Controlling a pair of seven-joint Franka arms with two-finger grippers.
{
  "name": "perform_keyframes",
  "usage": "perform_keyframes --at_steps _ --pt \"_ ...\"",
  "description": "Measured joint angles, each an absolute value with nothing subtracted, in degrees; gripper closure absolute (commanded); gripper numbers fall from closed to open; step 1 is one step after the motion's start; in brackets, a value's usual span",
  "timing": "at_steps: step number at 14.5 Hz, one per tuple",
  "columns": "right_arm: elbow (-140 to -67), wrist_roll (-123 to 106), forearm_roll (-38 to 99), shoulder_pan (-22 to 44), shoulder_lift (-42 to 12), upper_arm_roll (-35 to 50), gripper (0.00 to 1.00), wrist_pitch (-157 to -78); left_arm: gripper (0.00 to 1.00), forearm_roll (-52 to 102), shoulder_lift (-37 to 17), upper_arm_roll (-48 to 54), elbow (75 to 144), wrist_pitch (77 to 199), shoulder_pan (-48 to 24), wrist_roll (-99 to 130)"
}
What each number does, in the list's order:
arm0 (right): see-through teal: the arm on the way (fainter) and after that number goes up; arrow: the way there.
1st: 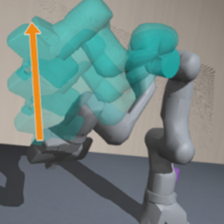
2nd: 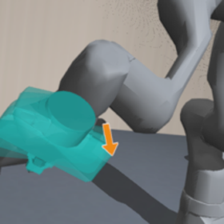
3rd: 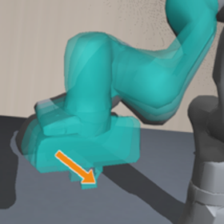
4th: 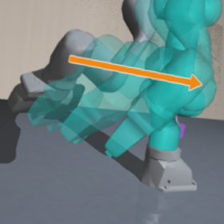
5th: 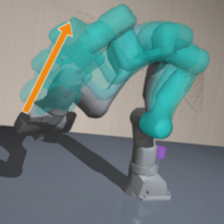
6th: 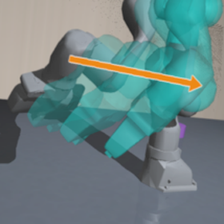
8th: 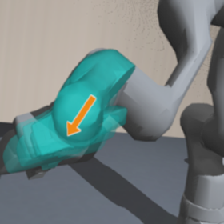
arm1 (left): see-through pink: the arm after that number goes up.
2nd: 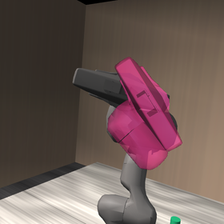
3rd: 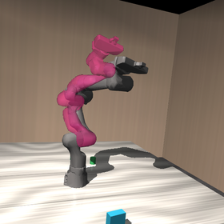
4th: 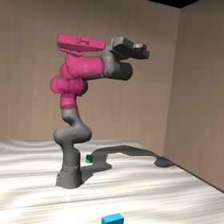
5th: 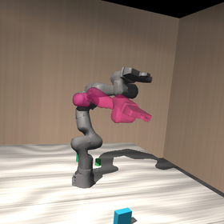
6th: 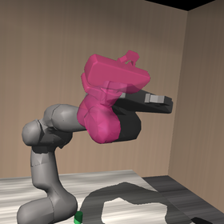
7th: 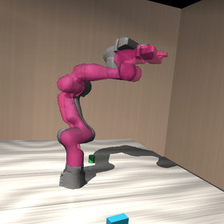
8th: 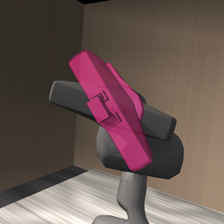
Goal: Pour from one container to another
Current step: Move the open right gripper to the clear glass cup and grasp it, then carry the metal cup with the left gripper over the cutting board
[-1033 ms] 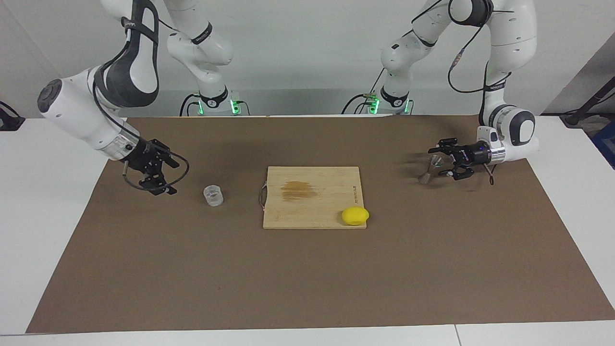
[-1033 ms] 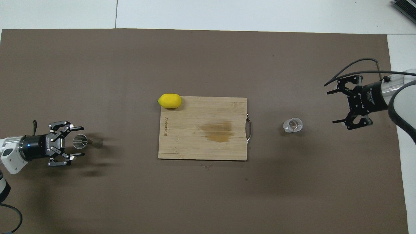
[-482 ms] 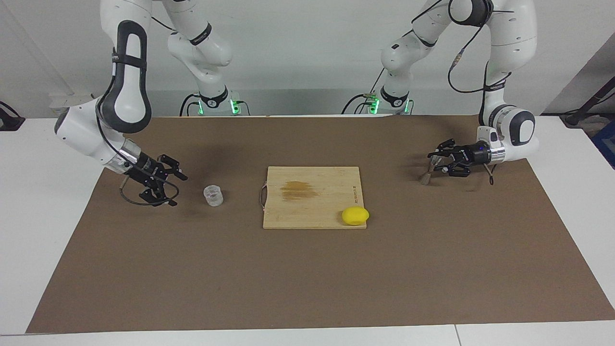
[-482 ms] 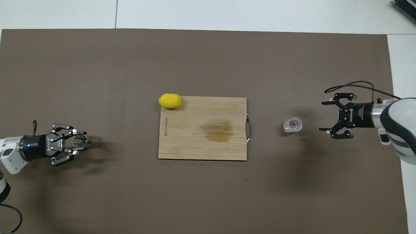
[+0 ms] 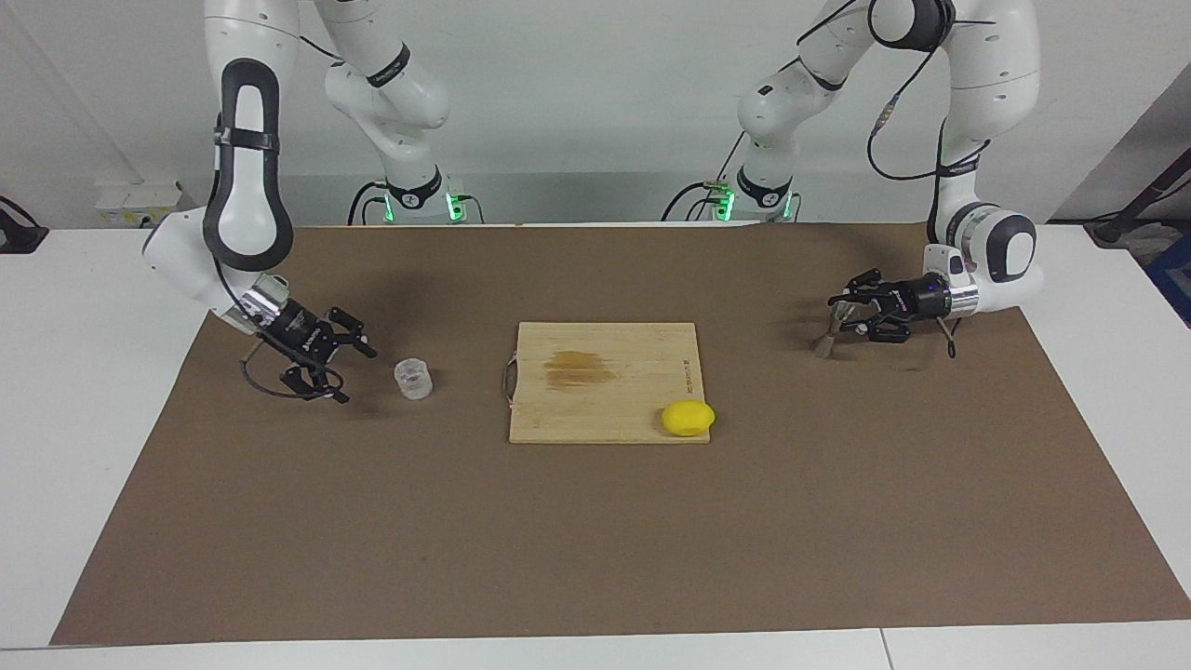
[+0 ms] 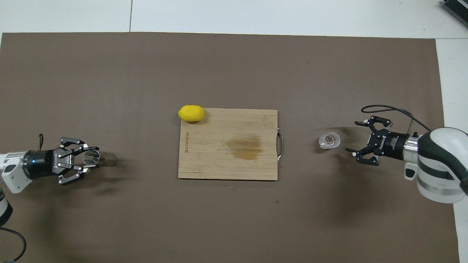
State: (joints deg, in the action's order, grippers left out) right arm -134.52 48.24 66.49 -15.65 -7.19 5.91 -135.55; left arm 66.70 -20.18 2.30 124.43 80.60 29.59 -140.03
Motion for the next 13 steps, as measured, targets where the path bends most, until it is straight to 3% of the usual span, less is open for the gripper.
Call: perform_keyframes --at_steps 4,7,13 --pt "-137.2 46.1 78.1 -7.6 -7.1 6.1 0.0 -144.9 0.76 69.2 -19.6 2.8 123.2 80.5 26.2 -136.5" --pt "-137.8 45.7 83.7 -2.5 -7.1 6.2 0.0 -150.2 0.91 73.0 -18.3 3.1 123.2 80.4 20.8 -134.0" --pt "-138.0 45.7 85.2 -1.1 -7.2 6.1 0.0 -152.6 0.93 82.0 -15.9 3.1 124.5 82.6 9.4 -129.1"
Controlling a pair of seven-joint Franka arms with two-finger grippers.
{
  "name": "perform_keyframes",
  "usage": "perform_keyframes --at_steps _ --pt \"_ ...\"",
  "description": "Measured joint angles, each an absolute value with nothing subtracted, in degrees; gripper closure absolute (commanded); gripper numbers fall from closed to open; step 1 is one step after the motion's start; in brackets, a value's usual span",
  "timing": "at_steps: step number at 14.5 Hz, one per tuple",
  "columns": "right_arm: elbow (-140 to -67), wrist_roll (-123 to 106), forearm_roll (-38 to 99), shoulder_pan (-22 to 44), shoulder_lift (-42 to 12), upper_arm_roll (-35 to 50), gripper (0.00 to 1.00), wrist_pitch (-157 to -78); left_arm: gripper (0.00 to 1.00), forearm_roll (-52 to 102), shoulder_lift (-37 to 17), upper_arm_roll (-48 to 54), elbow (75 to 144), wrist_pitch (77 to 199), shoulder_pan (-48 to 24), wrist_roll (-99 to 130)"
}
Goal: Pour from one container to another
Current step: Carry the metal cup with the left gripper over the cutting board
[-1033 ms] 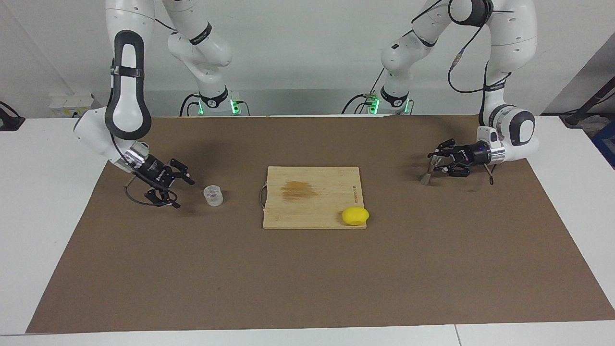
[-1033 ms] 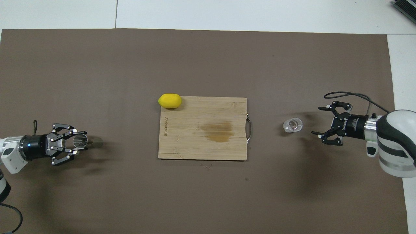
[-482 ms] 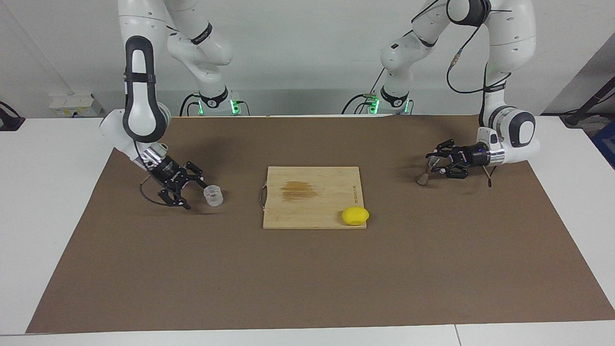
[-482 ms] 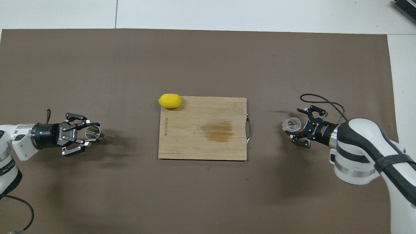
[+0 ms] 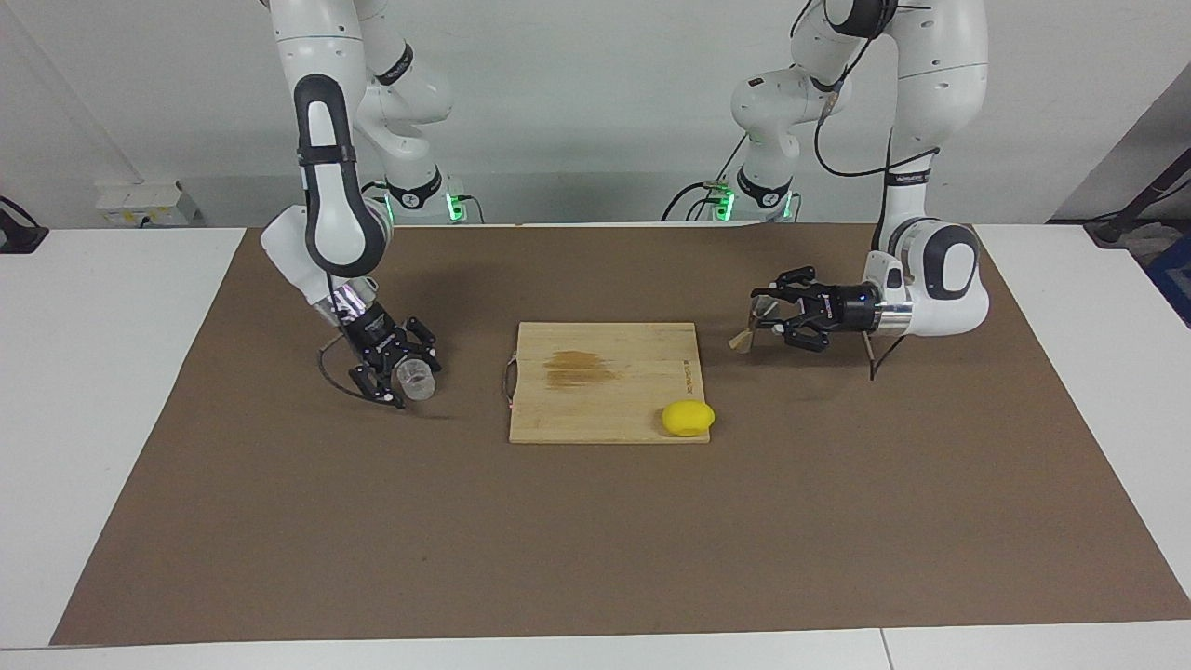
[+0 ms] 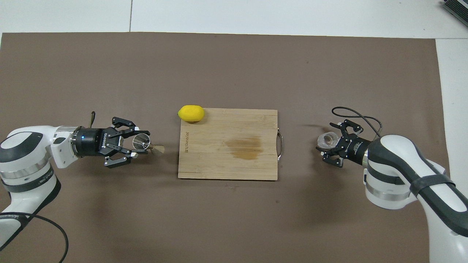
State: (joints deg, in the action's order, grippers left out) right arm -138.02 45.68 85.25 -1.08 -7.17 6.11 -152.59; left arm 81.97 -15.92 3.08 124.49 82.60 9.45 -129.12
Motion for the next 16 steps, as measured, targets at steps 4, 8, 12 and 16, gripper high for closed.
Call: perform_keyframes --at_steps 4,8,12,16 --pt "-138.1 45.4 86.0 -0.3 -7.2 6.2 0.06 -153.3 0.94 91.0 -15.0 3.2 125.4 89.1 -0.1 -128.9" --pt "-138.2 44.1 86.1 -0.4 -7.2 6.0 0.1 -153.3 0.93 101.1 -14.1 3.2 125.5 97.8 -9.3 -128.8" --pt "-138.2 40.7 86.1 -0.4 -7.2 5.9 0.25 -153.3 0.92 115.6 -13.6 3.2 125.5 107.9 -20.7 -133.6" --pt "-138.2 39.2 86.2 -0.4 -7.2 5.9 0.54 -153.3 0.91 121.6 -13.7 3.2 125.5 115.6 -28.0 -138.3"
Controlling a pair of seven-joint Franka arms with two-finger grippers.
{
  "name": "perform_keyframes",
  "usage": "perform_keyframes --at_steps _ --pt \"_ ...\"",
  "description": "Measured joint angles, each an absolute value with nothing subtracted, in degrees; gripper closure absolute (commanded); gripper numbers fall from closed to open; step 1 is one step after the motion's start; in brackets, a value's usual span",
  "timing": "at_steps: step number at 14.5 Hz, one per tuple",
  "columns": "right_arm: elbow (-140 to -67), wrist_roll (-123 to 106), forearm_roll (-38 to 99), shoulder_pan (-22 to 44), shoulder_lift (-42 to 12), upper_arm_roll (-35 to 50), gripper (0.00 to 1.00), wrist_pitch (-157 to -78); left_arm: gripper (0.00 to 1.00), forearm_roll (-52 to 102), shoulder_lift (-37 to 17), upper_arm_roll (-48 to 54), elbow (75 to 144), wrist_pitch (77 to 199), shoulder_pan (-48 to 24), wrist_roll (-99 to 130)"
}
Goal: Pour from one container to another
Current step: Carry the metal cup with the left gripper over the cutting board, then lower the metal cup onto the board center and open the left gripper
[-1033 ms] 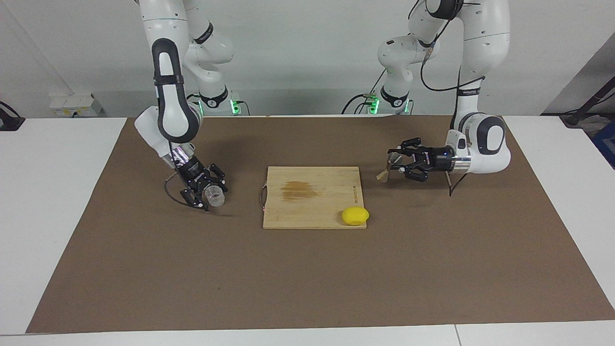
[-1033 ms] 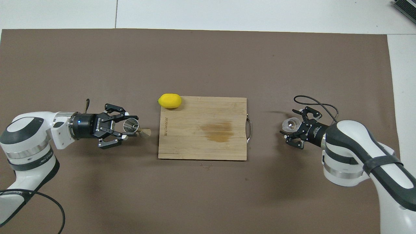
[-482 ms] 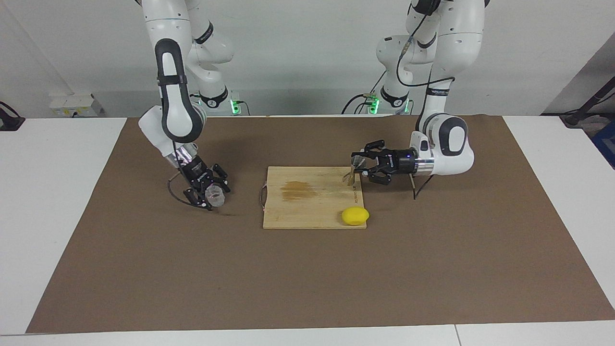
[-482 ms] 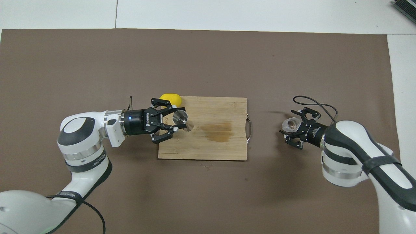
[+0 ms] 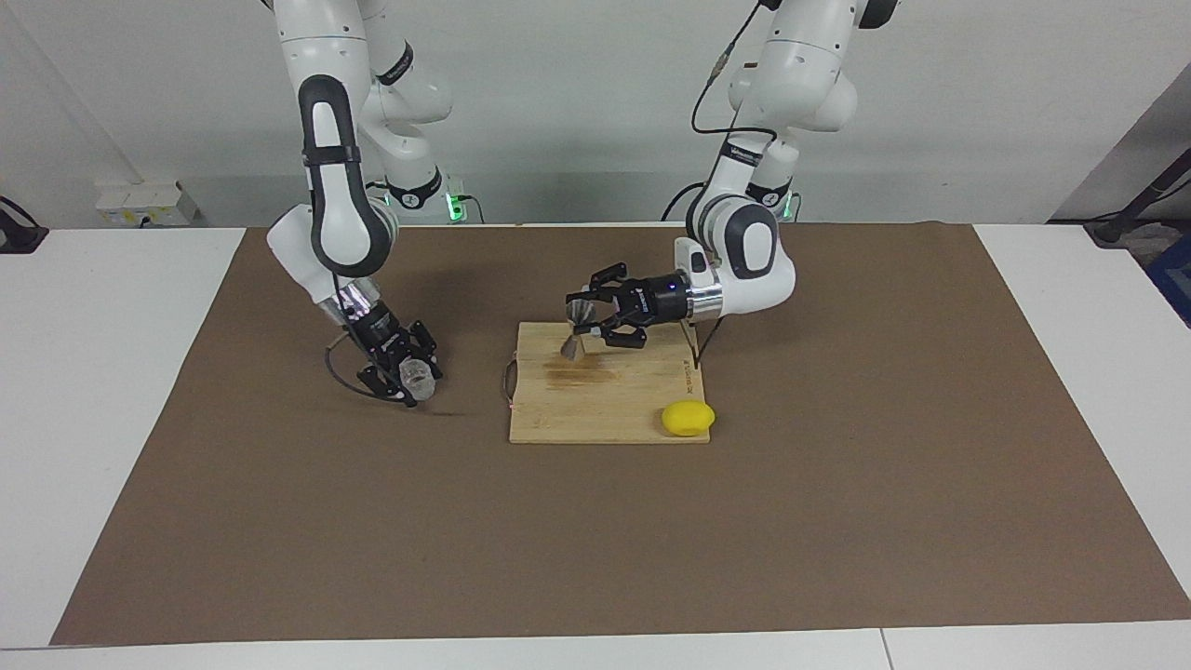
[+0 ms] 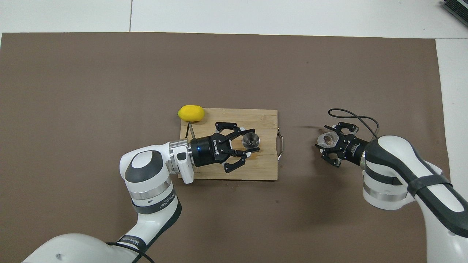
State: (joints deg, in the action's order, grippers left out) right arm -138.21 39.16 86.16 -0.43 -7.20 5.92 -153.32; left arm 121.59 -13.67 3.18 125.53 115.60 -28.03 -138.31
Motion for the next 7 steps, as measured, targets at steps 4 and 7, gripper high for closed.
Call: perform_keyframes --at_steps 4,7 --pt "-138.2 39.0 86.2 -0.4 -7.2 5.9 0.97 -153.3 0.88 123.4 -13.7 3.1 126.0 119.2 -29.7 -143.7" --pt "-138.2 39.0 86.2 -0.4 -7.2 5.9 0.99 -153.3 0.88 123.6 -13.7 3.1 126.4 120.8 -29.9 -146.7"
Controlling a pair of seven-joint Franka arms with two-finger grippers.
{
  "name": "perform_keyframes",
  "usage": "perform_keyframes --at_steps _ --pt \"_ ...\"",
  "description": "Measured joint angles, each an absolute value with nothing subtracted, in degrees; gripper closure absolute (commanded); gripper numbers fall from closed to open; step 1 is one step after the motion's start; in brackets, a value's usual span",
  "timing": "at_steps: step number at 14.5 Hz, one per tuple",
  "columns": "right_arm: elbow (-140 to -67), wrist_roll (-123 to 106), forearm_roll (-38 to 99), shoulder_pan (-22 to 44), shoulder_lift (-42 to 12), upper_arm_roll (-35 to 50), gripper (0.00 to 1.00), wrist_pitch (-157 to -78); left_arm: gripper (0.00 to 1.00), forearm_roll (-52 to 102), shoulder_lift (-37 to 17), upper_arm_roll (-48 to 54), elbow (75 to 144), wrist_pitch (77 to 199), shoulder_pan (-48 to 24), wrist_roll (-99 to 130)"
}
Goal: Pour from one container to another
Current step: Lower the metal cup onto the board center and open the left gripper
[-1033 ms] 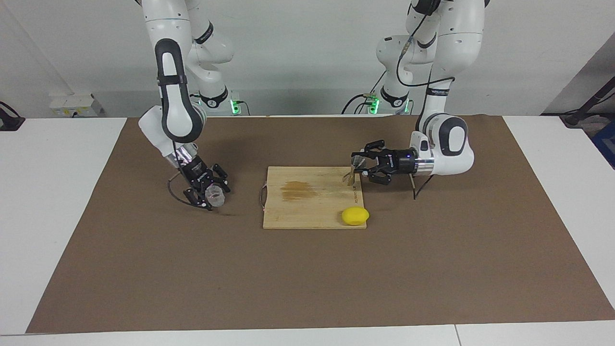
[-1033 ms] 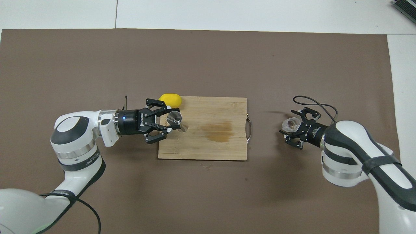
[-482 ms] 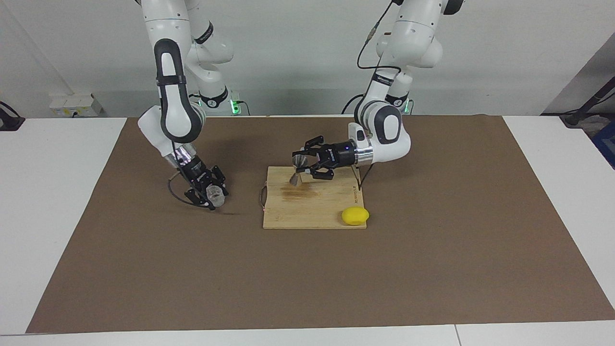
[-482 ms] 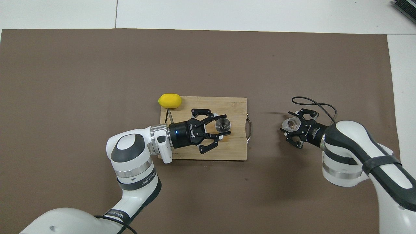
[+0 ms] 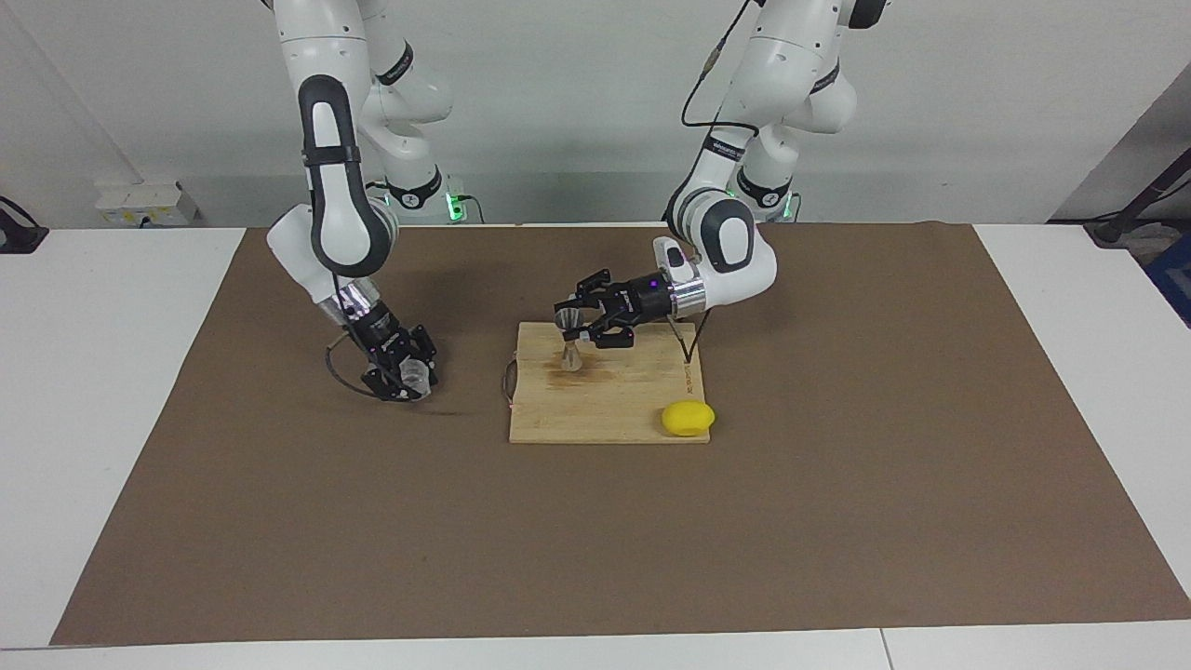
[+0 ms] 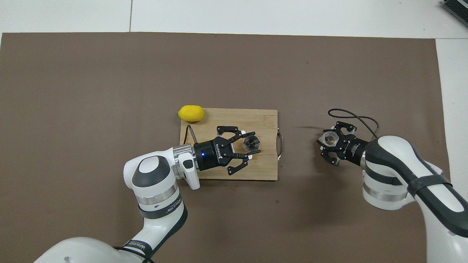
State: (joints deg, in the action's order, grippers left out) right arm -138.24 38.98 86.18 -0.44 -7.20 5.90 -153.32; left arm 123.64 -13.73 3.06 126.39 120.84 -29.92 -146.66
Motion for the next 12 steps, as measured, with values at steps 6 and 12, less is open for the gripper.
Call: perform_keyframes --at_steps 6,12 --pt "-138.2 39.0 86.2 -0.5 -7.2 5.9 0.99 -153.2 0.88 125.5 -13.8 3.0 128.4 121.9 -30.3 -151.1" --pt "-138.1 39.0 86.2 -2.7 -6.6 5.9 1.0 -149.5 0.81 128.0 -13.8 3.0 129.9 122.0 -31.9 -152.8"
